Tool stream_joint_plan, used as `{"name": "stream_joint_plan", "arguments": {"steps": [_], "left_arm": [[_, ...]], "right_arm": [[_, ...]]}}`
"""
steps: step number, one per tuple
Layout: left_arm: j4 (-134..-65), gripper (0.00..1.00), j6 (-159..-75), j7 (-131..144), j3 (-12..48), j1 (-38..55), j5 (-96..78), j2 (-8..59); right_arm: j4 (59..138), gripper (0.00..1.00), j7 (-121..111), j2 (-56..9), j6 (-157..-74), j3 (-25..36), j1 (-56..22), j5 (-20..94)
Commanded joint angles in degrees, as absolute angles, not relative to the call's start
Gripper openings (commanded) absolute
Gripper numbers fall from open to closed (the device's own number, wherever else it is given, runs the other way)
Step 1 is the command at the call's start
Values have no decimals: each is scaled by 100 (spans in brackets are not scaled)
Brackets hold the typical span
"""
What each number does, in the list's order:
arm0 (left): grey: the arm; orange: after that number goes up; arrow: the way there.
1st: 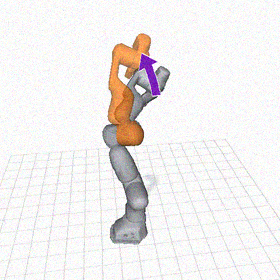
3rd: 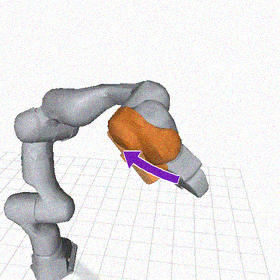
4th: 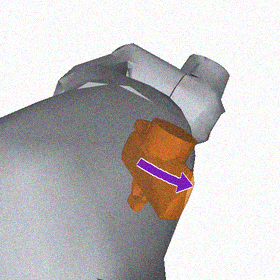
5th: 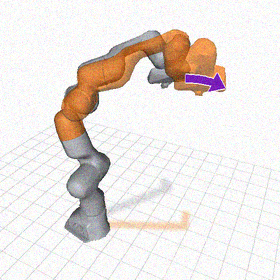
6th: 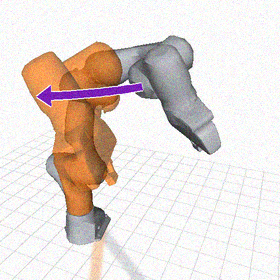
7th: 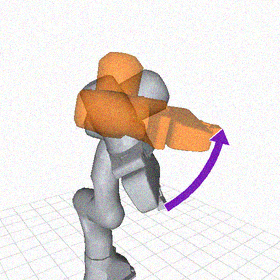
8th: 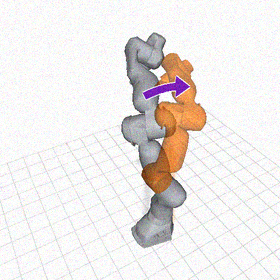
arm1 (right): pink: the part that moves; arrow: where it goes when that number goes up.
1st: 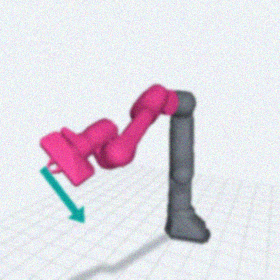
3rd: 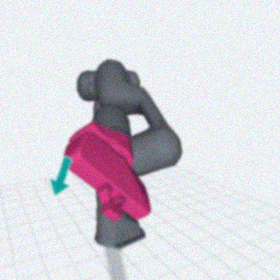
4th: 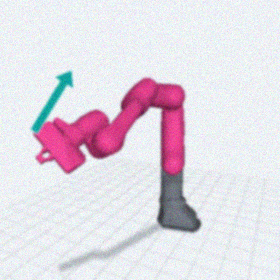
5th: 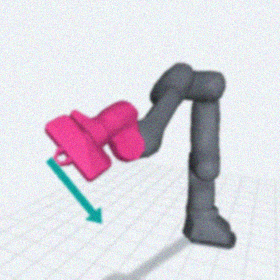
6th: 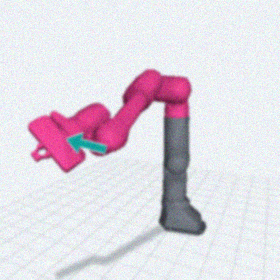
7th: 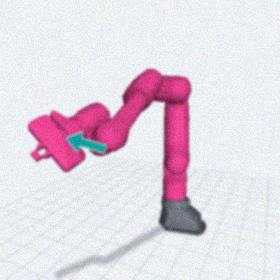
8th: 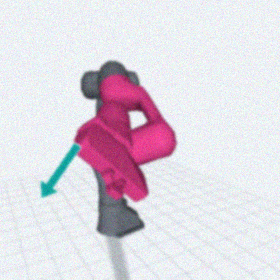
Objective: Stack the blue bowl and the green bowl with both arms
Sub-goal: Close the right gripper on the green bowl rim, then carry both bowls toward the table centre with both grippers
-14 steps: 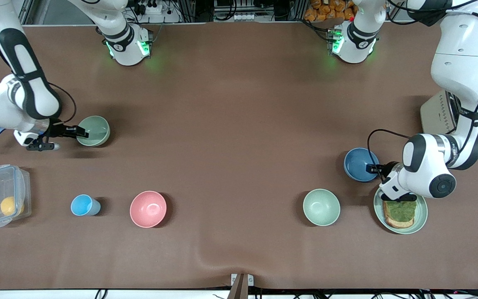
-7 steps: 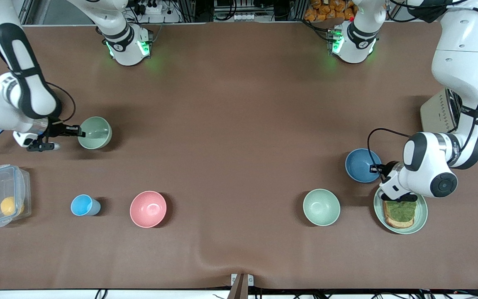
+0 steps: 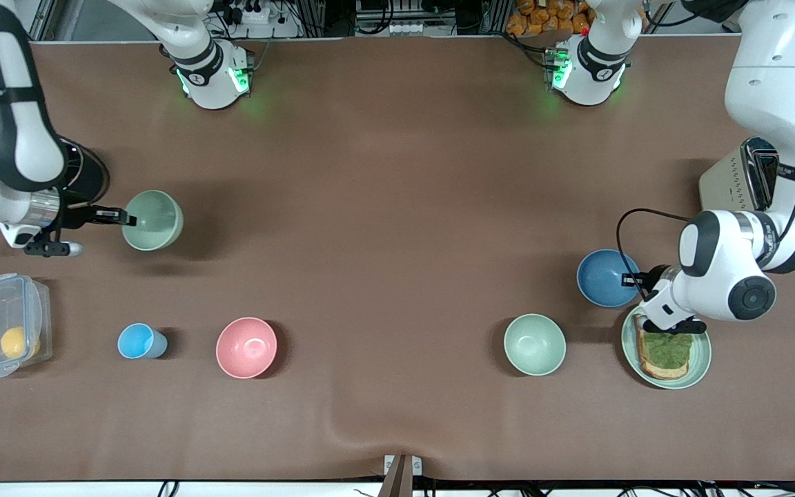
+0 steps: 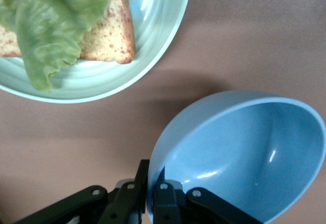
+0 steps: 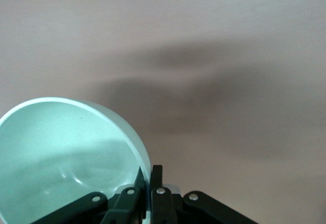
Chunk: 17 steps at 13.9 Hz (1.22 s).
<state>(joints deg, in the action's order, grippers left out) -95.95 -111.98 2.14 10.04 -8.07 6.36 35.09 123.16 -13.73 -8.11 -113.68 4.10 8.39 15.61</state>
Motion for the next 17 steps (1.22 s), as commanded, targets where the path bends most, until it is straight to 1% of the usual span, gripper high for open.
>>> {"name": "stream_joint_plan", "arguments": {"steps": [1, 4, 6, 8, 11, 13, 17], "left_arm": [[-10545, 0, -11767, 316, 1037, -844, 502, 2805], [-10915, 0, -11927, 491, 1037, -818, 457, 2435], [-10969, 0, -11962, 650, 1203, -861, 448, 2356], [-10995, 0, -11962, 764, 1239, -861, 274, 2268], [-11100, 0, -11962, 1010, 1406, -861, 89, 2162], [-11118, 0, -11971, 1395, 1633, -853, -52, 2171], [-11066, 0, -11979, 2292, 2108, -844, -62, 2171]], "right_arm": [[12410, 0, -137, -370, -11241, 413, 100, 1635], [12401, 0, 1244, -316, -11364, 413, -832, 1643], [12401, 0, 2079, -316, -11591, 422, -1456, 1914], [12436, 0, 2844, -360, -11986, 422, -2071, 2074], [12498, 0, 4197, -597, -12881, 431, -3082, 2074], [12542, 0, 4883, -860, -13515, 431, -3662, 2074], [12542, 0, 5790, -1370, -14474, 439, -4472, 2066]]}}
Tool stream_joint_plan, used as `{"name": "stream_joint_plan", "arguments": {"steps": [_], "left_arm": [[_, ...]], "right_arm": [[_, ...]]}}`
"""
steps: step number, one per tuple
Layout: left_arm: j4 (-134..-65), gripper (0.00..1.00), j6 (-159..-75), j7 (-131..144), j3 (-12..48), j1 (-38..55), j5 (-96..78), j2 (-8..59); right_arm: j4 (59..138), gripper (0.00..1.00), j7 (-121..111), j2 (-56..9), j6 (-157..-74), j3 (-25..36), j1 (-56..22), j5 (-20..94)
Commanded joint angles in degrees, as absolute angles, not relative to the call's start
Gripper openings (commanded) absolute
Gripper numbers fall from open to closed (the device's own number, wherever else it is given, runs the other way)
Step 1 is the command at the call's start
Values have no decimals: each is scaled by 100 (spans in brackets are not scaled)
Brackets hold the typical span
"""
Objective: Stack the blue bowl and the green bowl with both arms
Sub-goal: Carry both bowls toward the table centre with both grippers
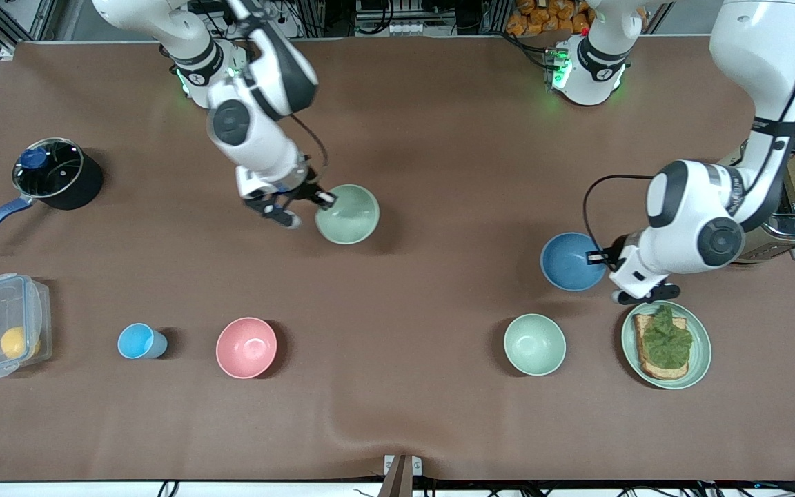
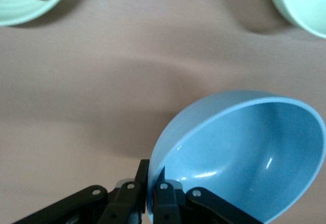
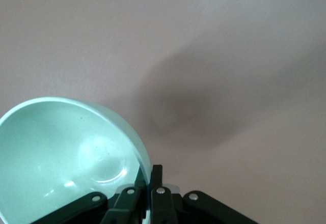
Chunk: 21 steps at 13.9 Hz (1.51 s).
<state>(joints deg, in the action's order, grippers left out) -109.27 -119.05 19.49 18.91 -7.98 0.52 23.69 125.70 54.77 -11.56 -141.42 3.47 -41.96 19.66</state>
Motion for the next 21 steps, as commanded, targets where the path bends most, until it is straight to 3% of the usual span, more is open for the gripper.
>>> {"name": "stream_joint_plan", "arguments": {"steps": [1, 7, 12, 13, 14, 15, 18, 21], "left_arm": [[-11048, 0, -11979, 2390, 2205, -835, -70, 2171], [-10784, 0, -11971, 2812, 2496, -704, -474, 2302], [-10662, 0, -11971, 2900, 2602, -475, -712, 2408], [-10600, 0, -11979, 2961, 2602, -388, -738, 2443], [-10565, 0, -11979, 2988, 2593, -369, -738, 2469], [-10495, 0, -11979, 2997, 2593, -369, -738, 2522], [-10494, 0, -11971, 3006, 2601, -369, -738, 2531], [-10503, 0, -11971, 3015, 2602, -343, -738, 2531]], "right_arm": [[12542, 0, 5896, -1449, -14658, 431, -4552, 2065], [12586, 0, 6520, -2003, -15538, 457, -5228, 2057], [12735, 0, 6644, -2206, -15934, 457, -5344, 2057], [12735, 6, 6653, -2258, -15978, 448, -5344, 2057], [12735, 31, 6653, -2259, -15979, 448, -5344, 2057], [12735, 45, 6732, -2259, -15979, 448, -5370, 2057], [12718, 60, 6961, -2224, -15970, 457, -5423, 2057], [12692, 100, 7049, -2197, -15935, 457, -5423, 2057]]}}
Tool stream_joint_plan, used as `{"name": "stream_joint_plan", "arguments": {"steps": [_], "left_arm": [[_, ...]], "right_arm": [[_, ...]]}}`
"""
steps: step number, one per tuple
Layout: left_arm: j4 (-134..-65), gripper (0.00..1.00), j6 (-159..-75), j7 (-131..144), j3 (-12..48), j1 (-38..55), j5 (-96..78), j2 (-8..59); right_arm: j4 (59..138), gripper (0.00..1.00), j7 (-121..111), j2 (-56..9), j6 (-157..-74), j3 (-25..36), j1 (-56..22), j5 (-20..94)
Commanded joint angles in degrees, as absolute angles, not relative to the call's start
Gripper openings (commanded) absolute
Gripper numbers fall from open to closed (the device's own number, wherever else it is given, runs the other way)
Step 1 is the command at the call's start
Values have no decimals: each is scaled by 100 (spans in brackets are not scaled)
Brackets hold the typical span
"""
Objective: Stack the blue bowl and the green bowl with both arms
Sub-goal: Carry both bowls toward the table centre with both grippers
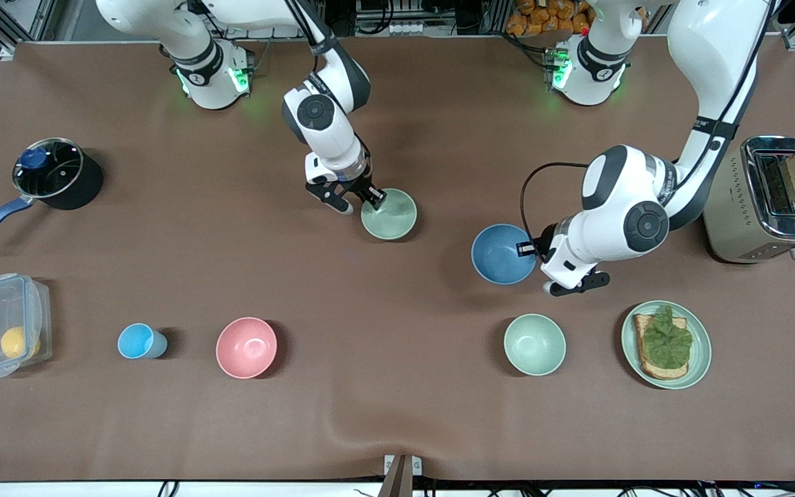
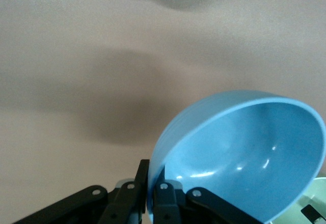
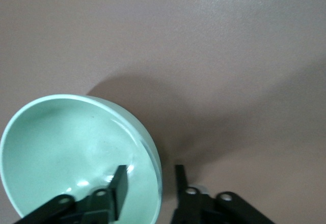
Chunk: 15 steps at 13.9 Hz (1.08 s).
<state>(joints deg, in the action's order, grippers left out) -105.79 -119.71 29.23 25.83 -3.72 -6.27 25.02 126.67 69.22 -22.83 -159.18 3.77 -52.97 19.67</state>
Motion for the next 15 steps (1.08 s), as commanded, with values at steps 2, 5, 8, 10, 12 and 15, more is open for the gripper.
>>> {"name": "stream_joint_plan", "arguments": {"steps": [2, 5, 8, 10, 12, 15], "left_arm": [[-10529, 0, -11971, 2997, 2602, -238, -738, 2575], [-10521, 0, -11971, 3006, 2602, -71, -747, 2619], [-10503, 0, -11971, 3067, 2672, 165, -1036, 2663], [-10407, 0, -11988, 3374, 2672, 464, -1186, 2654], [-10397, 0, -11988, 3480, 2698, 728, -1204, 2663], [-10214, 0, -12015, 3699, 2698, 1220, -1362, 2785]], "right_arm": [[12630, 100, 7040, -2075, -15865, 466, -5388, 2057], [12358, 100, 7118, -1899, -15094, 571, -5143, 2083], [12112, 100, 7716, -1969, -14557, 571, -4634, 2083], [12006, 100, 7743, -1995, -14143, 554, -4308, 2196], [11997, 100, 7743, -2065, -14124, 562, -4272, 3019], [11927, 100, 7681, -2538, -14325, 563, -4289, 3700]]}}
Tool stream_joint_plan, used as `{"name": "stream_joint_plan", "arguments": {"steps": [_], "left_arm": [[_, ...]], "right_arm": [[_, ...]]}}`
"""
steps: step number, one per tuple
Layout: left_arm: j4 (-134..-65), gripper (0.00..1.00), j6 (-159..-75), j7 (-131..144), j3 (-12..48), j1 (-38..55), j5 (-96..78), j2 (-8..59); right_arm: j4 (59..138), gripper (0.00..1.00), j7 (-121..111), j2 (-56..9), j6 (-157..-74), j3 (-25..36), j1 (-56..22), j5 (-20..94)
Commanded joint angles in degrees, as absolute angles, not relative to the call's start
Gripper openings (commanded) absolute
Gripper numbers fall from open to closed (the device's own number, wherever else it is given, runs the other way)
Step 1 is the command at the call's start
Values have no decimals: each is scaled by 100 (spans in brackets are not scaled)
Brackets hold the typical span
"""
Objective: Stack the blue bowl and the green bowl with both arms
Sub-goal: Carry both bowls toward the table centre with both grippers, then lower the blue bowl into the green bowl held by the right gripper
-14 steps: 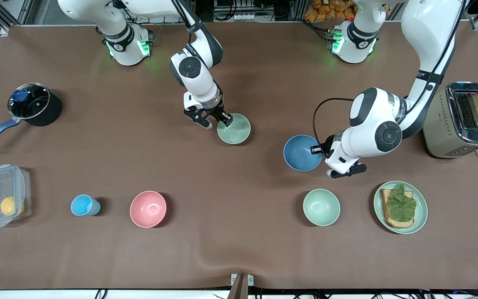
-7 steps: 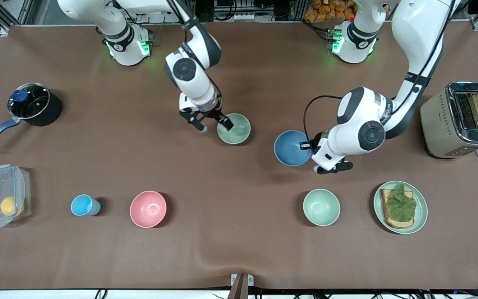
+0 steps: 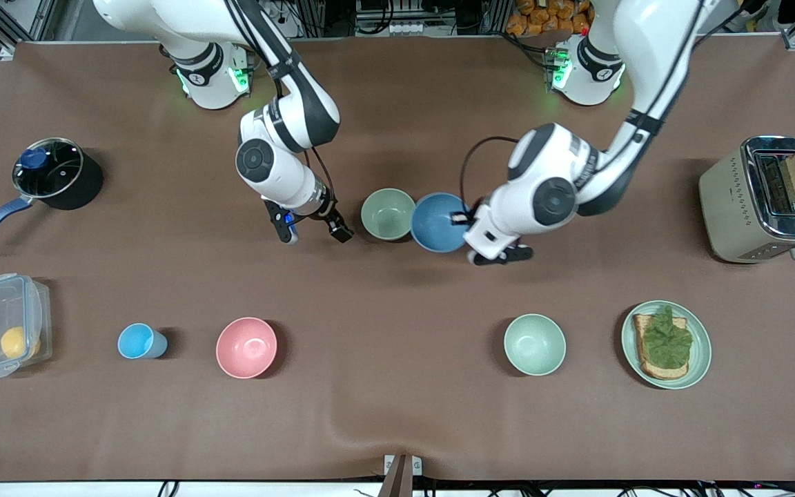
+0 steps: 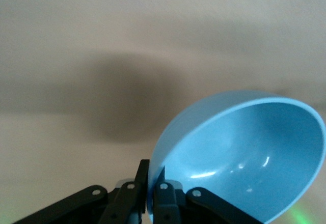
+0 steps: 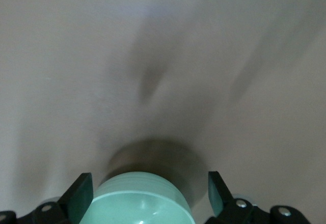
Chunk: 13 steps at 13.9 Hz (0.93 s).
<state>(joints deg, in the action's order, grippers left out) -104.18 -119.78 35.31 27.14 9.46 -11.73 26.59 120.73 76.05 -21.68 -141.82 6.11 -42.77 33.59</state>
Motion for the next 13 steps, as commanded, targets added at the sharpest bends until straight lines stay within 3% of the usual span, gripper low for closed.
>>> {"name": "stream_joint_plan", "arguments": {"steps": [1, 5, 13], "left_arm": [[-10178, 0, -12032, 3805, 2690, 1404, -1345, 2864], [-9941, 0, -12295, 4121, 2672, 1845, -1283, 3286], [-9923, 0, -12709, 4307, 2654, 2083, -923, 3691]], "right_arm": [[11918, 100, 7682, -2671, -14474, 563, -4298, 3848], [11752, 100, 7612, -3102, -14748, 536, -4298, 4463], [11716, 100, 6794, -3120, -14687, 536, -4280, 5555]]}}
